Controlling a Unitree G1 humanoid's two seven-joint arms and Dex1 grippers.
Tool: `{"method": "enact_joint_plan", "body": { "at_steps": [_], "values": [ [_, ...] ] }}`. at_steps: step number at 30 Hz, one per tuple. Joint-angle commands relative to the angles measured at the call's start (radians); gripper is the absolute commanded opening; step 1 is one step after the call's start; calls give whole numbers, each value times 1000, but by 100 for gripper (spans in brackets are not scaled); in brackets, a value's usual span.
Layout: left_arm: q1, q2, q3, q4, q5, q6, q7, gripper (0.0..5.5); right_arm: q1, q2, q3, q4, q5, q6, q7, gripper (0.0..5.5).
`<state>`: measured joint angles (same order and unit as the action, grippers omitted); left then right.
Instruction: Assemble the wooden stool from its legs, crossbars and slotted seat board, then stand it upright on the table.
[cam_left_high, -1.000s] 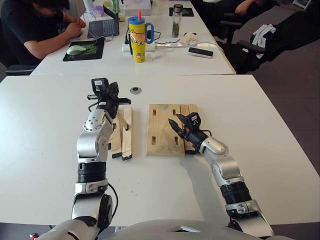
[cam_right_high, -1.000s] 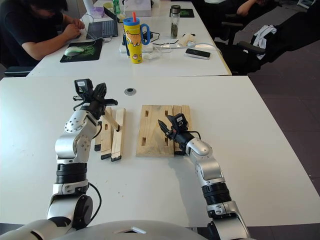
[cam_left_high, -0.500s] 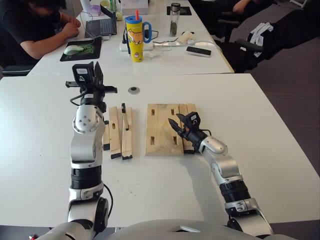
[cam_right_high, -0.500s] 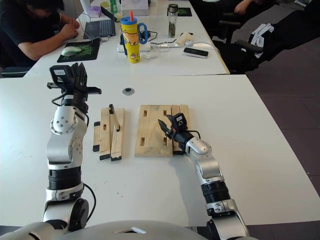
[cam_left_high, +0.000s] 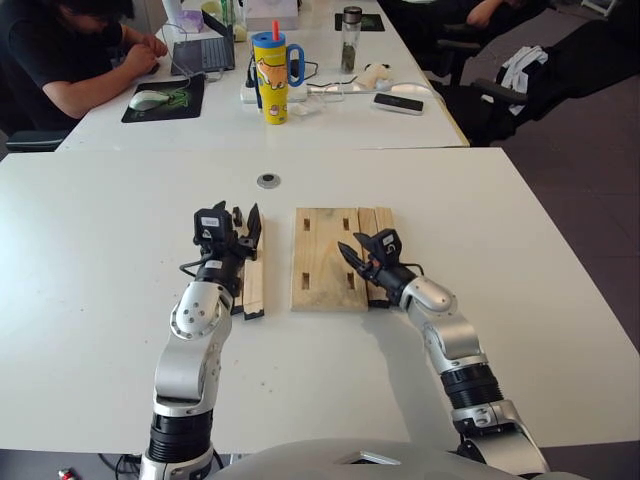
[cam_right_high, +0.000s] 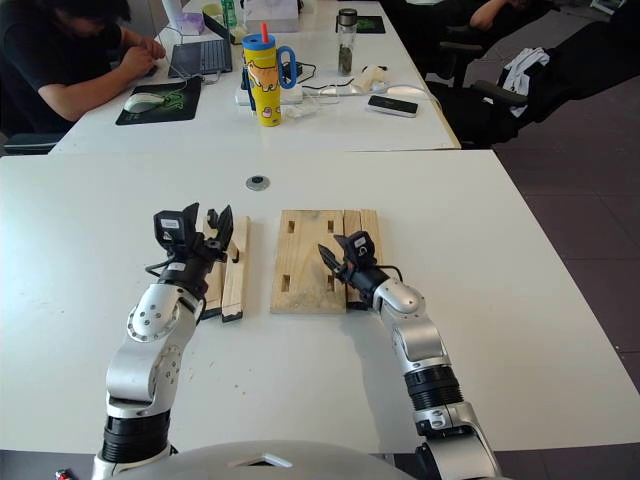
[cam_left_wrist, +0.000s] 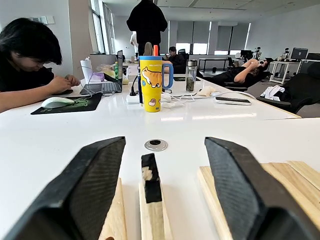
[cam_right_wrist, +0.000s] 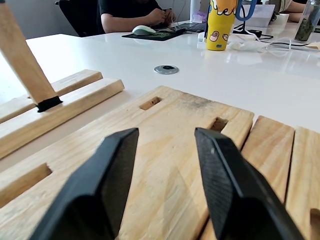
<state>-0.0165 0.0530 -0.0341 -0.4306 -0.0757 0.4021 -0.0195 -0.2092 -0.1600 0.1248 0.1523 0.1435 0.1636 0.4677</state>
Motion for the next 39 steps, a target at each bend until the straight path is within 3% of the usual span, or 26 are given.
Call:
{"method": "enact_joint_plan", "body": {
  "at_steps": [1,8,26,28,32,34,39],
  "values": [
    [-21,-14,1,82,24,-4,26,303,-17,0,6,8,-3,-4,14,208],
    [-60,-55,-12,172,50,-17,68,303,-30,0,10,21,-9,-3,21,208],
    [-74,-62,-20,177,101,-4,83,45,-39,7,7,27,-18,12,2,208],
    [-93,-56,-18,185,94,-27,69,41,-53,6,-5,41,-37,3,-34,208],
    [-155,-51,7,175,53,-62,30,41,-94,13,-66,53,13,49,-55,208],
    [-213,-37,34,148,1,-72,-16,41,-130,-3,-109,51,37,58,-55,234],
    [-380,-4,176,131,-337,62,-190,41,-227,-66,-315,22,470,347,213,303]
  ]
}}
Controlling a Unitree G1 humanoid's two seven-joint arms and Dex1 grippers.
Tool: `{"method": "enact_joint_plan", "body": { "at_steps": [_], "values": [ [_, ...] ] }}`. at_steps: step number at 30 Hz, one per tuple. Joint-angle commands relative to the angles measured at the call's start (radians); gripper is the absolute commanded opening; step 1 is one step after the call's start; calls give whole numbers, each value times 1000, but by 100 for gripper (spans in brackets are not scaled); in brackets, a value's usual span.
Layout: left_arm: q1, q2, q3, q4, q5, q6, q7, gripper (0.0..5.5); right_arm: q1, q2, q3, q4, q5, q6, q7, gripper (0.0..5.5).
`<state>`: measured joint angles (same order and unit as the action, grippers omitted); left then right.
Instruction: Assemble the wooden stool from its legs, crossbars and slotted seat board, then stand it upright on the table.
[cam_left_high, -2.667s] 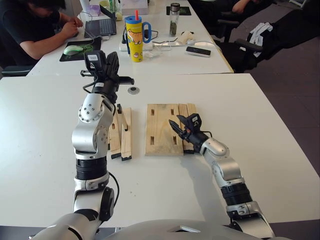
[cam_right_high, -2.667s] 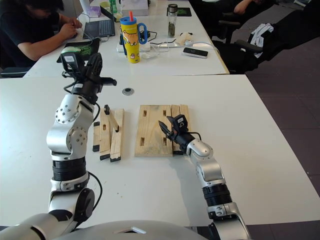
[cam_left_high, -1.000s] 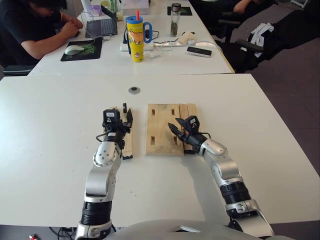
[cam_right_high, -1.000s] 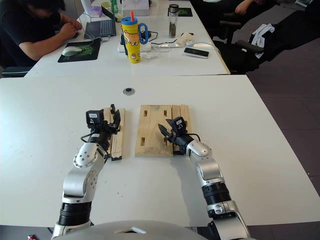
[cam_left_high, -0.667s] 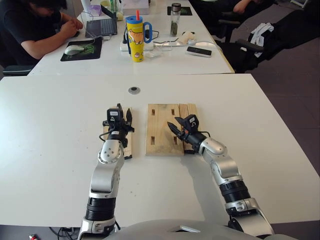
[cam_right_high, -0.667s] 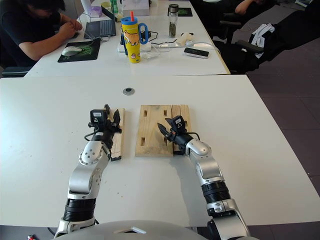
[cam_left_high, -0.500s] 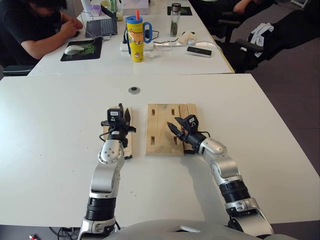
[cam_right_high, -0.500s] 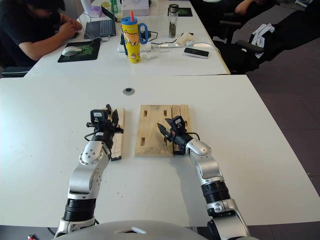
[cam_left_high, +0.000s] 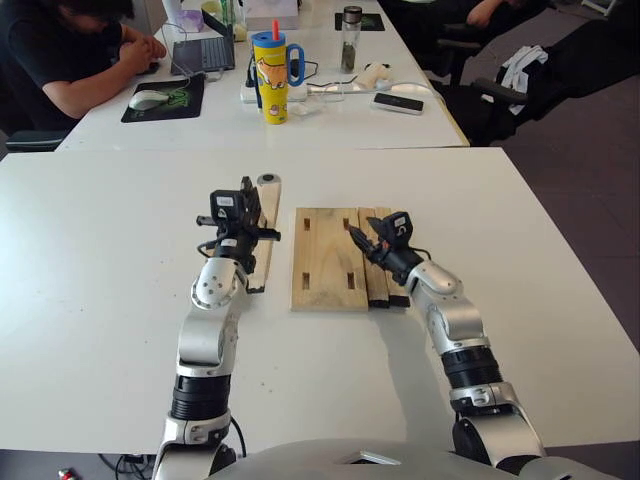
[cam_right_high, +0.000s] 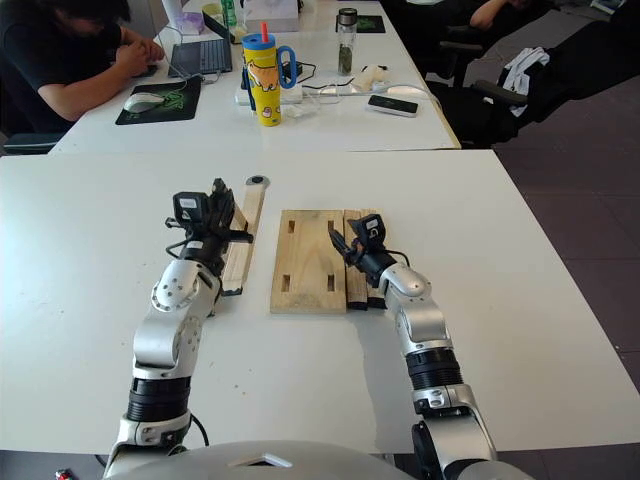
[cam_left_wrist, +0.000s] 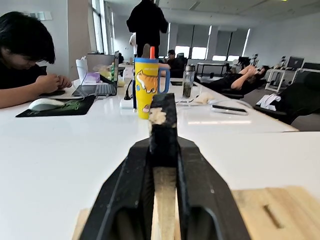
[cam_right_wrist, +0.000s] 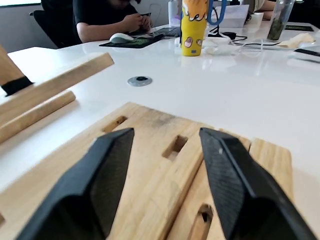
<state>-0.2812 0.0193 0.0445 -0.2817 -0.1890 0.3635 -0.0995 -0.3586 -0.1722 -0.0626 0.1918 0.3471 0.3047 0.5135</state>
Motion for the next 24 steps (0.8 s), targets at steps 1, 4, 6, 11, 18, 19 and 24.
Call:
{"method": "enact_joint_plan", "body": {
  "at_steps": [1,4,6,11,18,19,24],
  "values": [
    [-148,46,141,0,-304,136,-140,41,-92,-79,-150,-13,339,288,213,325],
    [-226,86,257,69,-546,267,-197,41,-125,-135,-202,-2,498,473,287,372],
    [-260,121,301,126,-663,347,-234,41,-151,-154,-233,27,567,557,307,407],
    [-295,158,355,240,-898,524,-283,41,-187,-156,-297,75,686,673,308,487],
    [-298,146,333,317,-1031,632,-308,41,-213,-129,-301,103,731,739,288,520],
    [-295,144,329,321,-1039,639,-309,41,-219,-122,-314,105,762,768,287,520],
    [-281,137,326,327,-1085,662,-297,41,-225,-122,-320,100,803,811,288,520]
  ]
}}
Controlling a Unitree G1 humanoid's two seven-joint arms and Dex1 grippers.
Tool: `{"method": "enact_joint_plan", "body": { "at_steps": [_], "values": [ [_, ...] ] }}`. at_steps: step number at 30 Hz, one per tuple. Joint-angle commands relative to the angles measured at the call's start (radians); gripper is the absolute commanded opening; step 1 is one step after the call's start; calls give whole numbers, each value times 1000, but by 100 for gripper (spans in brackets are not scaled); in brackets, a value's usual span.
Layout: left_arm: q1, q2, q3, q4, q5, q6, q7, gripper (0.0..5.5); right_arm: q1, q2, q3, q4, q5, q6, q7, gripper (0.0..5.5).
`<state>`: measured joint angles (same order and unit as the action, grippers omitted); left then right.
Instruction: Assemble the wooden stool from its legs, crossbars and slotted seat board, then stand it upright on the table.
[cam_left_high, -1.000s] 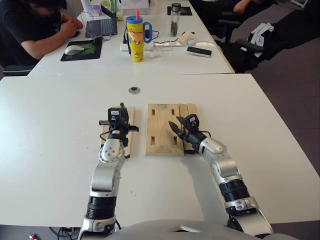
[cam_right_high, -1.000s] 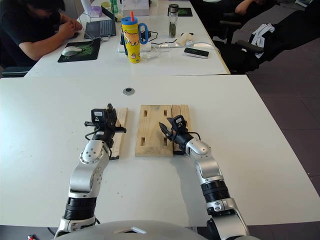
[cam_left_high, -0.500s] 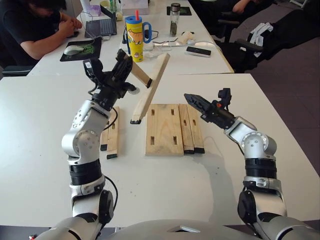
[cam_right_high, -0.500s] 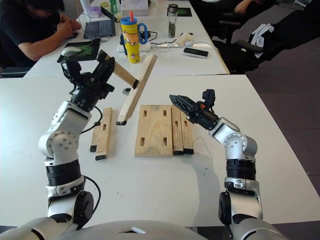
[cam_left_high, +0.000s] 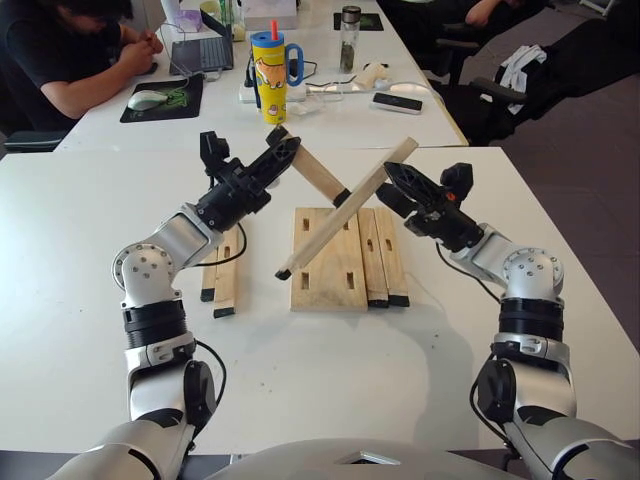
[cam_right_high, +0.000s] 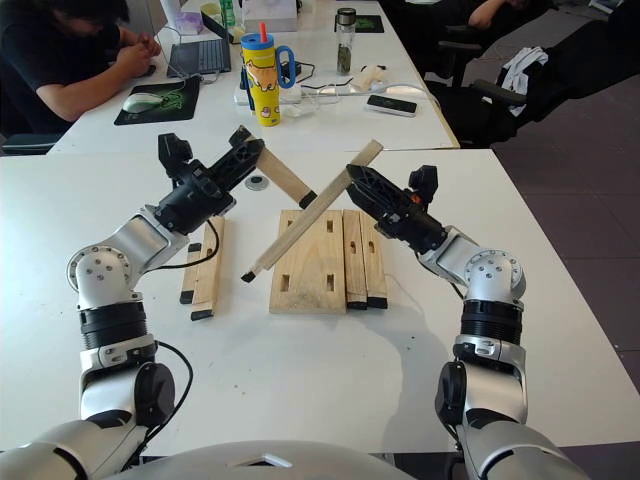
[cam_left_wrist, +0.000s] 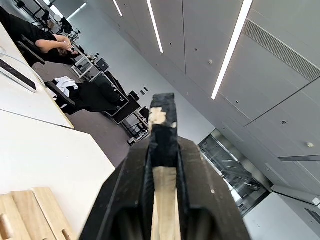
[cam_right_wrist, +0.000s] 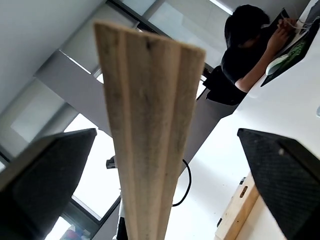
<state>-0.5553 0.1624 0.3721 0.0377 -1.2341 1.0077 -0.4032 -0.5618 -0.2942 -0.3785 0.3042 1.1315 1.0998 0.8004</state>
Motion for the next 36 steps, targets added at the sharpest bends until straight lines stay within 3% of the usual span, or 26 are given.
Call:
{"method": "enact_joint_plan", "body": {
  "at_steps": [1,21,26,27,36],
  "values": [
    [-6,-6,-1,10,-43,16,9,41,-20,-4,0,-15,16,15,2,502],
    [44,-17,-17,-30,-85,4,63,41,-2,-54,25,-24,8,31,80,209],
    [53,-16,-24,-44,-82,-7,62,41,-7,-58,30,-15,-3,25,88,207],
    [57,-13,-28,-50,-75,-8,65,77,-8,-59,31,-15,-3,24,89,207],
    [50,6,20,-50,-179,-6,78,202,-7,-77,37,0,-18,26,117,205]
  ]
}}
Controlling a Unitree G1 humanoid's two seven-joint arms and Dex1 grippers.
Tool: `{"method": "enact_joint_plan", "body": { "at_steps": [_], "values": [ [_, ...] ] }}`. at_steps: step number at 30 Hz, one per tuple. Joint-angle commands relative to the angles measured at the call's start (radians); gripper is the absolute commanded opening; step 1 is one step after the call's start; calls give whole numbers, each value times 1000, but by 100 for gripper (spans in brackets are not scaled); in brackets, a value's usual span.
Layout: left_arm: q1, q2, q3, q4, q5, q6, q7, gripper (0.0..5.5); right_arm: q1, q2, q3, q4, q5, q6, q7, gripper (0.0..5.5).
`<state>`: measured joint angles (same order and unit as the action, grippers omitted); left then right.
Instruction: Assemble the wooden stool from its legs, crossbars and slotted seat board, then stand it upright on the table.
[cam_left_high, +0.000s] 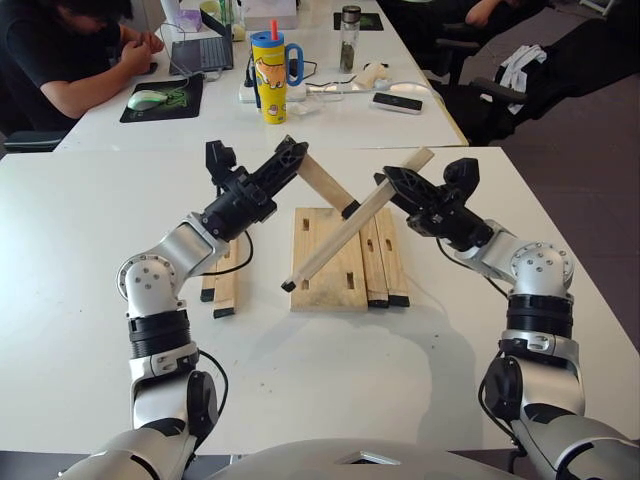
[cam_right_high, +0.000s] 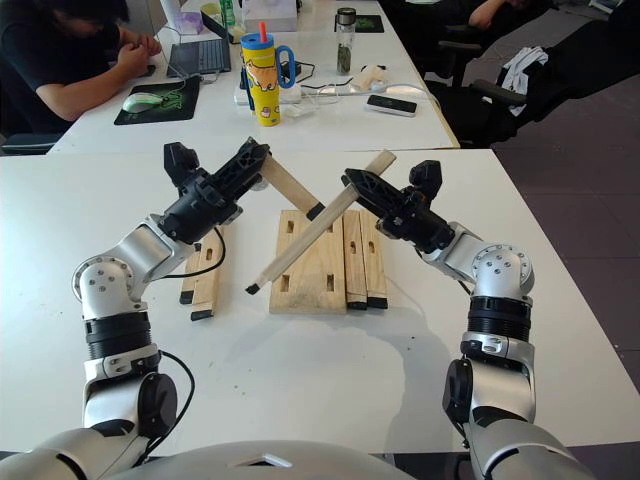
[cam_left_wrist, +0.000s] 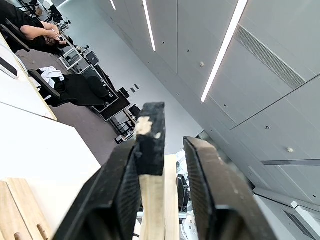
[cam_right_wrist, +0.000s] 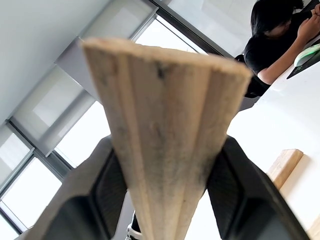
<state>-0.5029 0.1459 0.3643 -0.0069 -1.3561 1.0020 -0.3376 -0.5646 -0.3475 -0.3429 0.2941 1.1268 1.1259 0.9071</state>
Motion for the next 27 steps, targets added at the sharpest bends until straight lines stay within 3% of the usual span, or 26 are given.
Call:
{"method": "enact_joint_plan", "body": {
  "at_steps": [1,5,8,12,15,22,27],
  "values": [
    [-4,27,30,-5,-61,-2,14,215,-4,-27,1,13,-16,0,14,205],
    [-17,94,43,35,6,-40,-17,273,17,-58,20,12,-40,4,51,205],
    [-38,214,43,122,137,-107,-103,336,75,-146,69,-7,-92,6,138,205],
    [21,268,-11,154,265,-160,-204,337,82,-278,89,27,-159,-36,267,205],
    [117,288,-175,52,445,-243,-282,337,14,-361,48,127,-200,-89,318,205],
    [246,380,-742,-142,1057,-758,-547,337,-251,-560,-26,590,-328,-296,394,205],
    [208,392,-903,-23,1302,-1022,-631,337,-336,-554,-9,748,-405,-375,447,205]
  ]
}}
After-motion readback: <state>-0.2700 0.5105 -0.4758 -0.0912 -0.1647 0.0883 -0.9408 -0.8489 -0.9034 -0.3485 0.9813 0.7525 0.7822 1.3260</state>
